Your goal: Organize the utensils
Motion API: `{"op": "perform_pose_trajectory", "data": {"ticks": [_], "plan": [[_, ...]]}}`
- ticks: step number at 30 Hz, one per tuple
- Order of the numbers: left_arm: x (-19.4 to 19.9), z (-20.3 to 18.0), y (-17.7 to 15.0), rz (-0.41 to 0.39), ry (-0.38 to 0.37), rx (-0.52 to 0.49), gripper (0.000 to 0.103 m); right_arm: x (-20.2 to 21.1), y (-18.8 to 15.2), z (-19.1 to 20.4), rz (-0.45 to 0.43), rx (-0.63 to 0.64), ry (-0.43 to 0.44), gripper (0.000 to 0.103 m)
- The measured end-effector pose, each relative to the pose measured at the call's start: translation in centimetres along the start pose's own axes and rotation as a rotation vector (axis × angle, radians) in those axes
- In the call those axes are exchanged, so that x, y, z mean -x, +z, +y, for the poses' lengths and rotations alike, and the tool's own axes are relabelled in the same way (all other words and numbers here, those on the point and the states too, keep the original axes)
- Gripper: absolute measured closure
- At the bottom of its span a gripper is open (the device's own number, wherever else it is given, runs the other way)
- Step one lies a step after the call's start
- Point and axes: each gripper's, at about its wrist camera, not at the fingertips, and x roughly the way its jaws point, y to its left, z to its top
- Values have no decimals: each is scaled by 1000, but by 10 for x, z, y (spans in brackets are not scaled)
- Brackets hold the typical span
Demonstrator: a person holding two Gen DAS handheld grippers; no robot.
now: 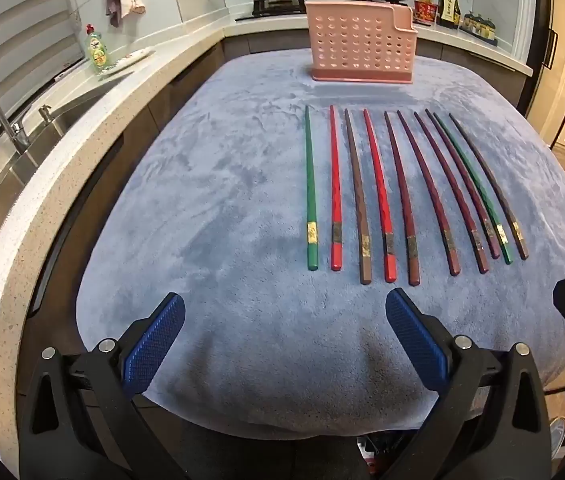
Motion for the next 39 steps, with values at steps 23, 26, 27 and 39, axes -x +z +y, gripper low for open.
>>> {"op": "perform_pose_trajectory", "data": {"ticks": [23, 26, 27, 39], "plan": [[9, 1, 2, -24, 0, -4, 7, 1, -2, 3, -4, -3, 7, 7], [9, 1, 2, -26, 0, -5, 7, 2, -2, 4, -4, -4, 6, 7], [9, 1, 2, -26, -1, -4, 7, 2, -2, 4, -5, -4, 6, 7], [10, 0, 0, -26, -2, -3, 7, 2, -2, 3, -4, -5, 10, 7]]}}
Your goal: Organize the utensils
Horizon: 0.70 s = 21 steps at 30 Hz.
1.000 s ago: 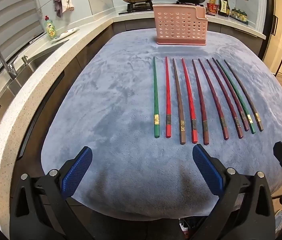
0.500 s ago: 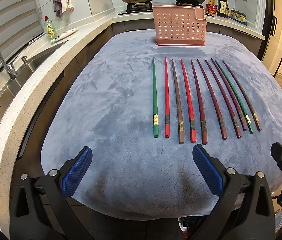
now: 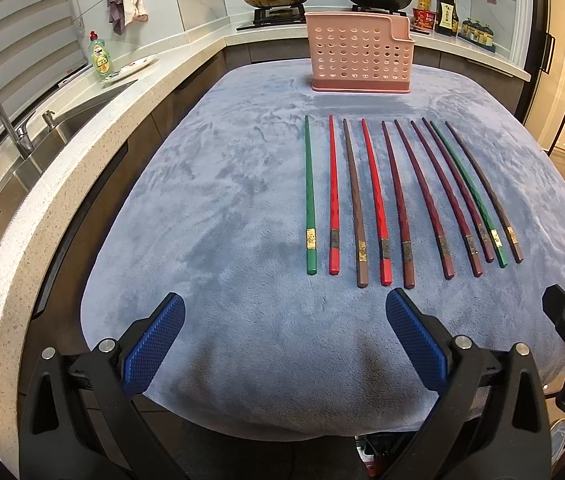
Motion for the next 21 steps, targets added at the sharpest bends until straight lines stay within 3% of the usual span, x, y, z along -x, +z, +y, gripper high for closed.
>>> {"op": "perform_pose_trajectory", "data": {"ticks": [21], "plan": [[-1, -1, -3, -1, 3, 2, 7, 1, -1, 2, 4, -3, 3, 7]]}}
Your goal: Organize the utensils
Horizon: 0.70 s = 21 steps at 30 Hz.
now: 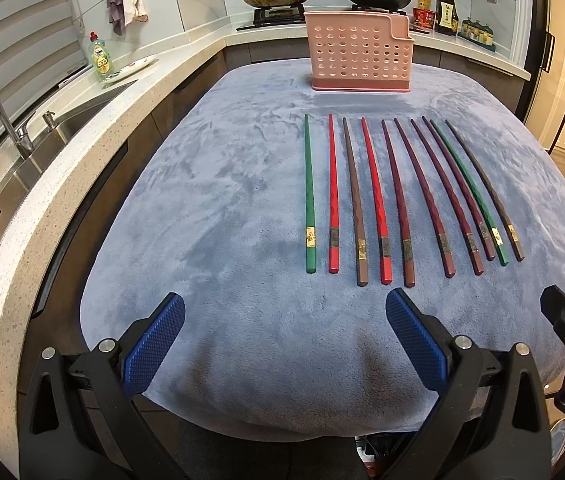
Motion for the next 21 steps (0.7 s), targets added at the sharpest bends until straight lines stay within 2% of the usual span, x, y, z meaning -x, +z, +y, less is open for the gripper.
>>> {"op": "perform_pose_trajectory", "data": {"ticks": [21], "plan": [[1, -1, 0, -7, 1, 0, 7, 0, -3, 1, 2, -6, 6, 7]]}}
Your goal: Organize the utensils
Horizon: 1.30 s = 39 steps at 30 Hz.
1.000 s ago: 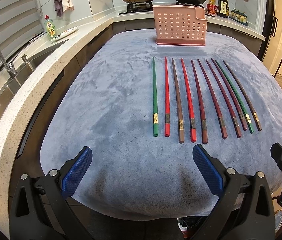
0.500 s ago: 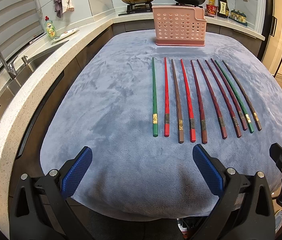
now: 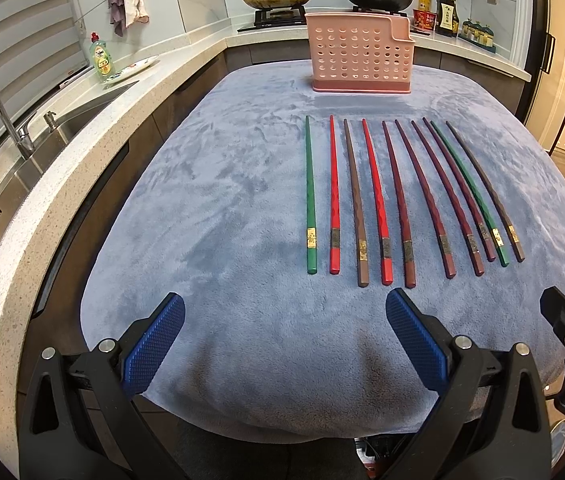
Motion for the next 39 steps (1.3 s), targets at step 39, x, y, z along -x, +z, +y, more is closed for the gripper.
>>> {"op": "perform_pose_trajectory", "data": {"ticks": [39], "plan": [[-23, 32, 17, -18, -33, 123, 7, -18, 18, -26, -32, -50, -28, 7]]}}
